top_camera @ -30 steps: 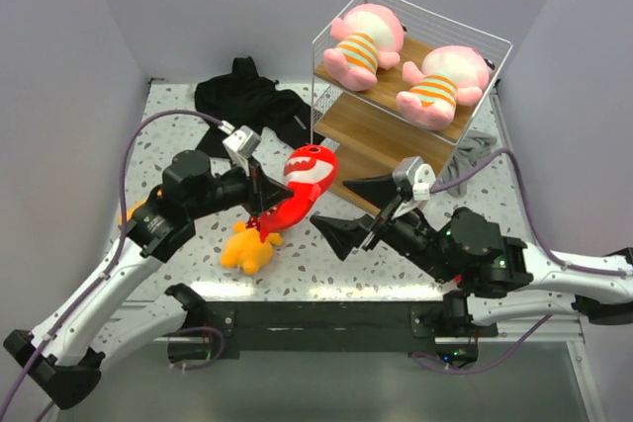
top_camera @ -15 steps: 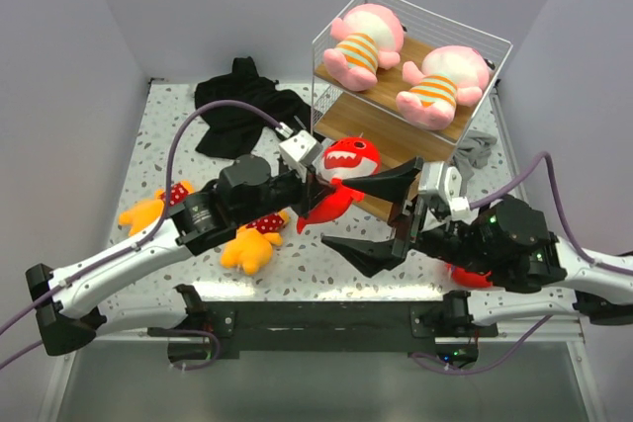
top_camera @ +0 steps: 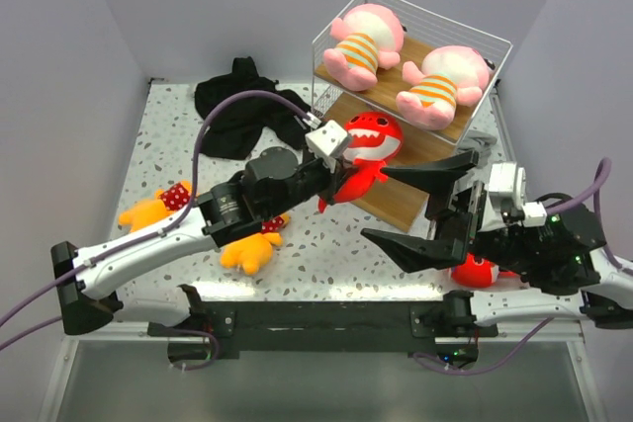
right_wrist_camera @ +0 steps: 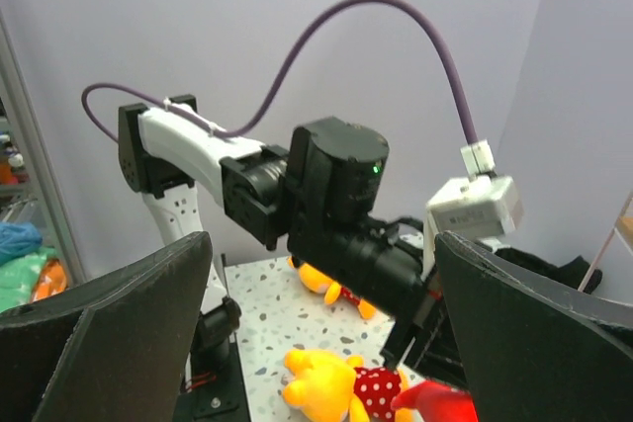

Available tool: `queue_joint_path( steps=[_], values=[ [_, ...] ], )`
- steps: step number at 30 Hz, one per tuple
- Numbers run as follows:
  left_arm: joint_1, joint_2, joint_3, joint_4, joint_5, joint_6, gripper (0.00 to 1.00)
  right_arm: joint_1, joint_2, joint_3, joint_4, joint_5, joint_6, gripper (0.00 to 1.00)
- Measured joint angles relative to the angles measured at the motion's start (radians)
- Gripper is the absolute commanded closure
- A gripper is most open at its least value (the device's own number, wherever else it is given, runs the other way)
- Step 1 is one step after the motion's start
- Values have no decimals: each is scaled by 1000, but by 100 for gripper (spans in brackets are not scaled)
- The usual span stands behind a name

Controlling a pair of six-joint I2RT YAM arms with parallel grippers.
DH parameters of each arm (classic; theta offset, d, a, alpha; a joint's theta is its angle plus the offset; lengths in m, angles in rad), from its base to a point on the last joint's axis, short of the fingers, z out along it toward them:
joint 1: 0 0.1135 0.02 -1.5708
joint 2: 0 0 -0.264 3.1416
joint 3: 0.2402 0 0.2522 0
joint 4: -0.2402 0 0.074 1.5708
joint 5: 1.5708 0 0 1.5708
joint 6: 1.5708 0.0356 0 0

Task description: Place and organize the stuffed toys onto the shelf

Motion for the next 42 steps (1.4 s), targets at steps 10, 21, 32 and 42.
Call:
queue_joint_path(
  steps=[10,21,32,42],
  values=[
    [0,171,45,72,1,29,100,0,-51,-6,44,0,-14,2],
    [0,254,110,153,9,55,100,0,-114,-66,71,0,-13,1],
    [0,316,132,220,18,96,100,0,-114,-66,90,2,-15,1],
    [0,356,148,272,20,106,47,0,-114,-73,105,2,-17,1]
  ],
)
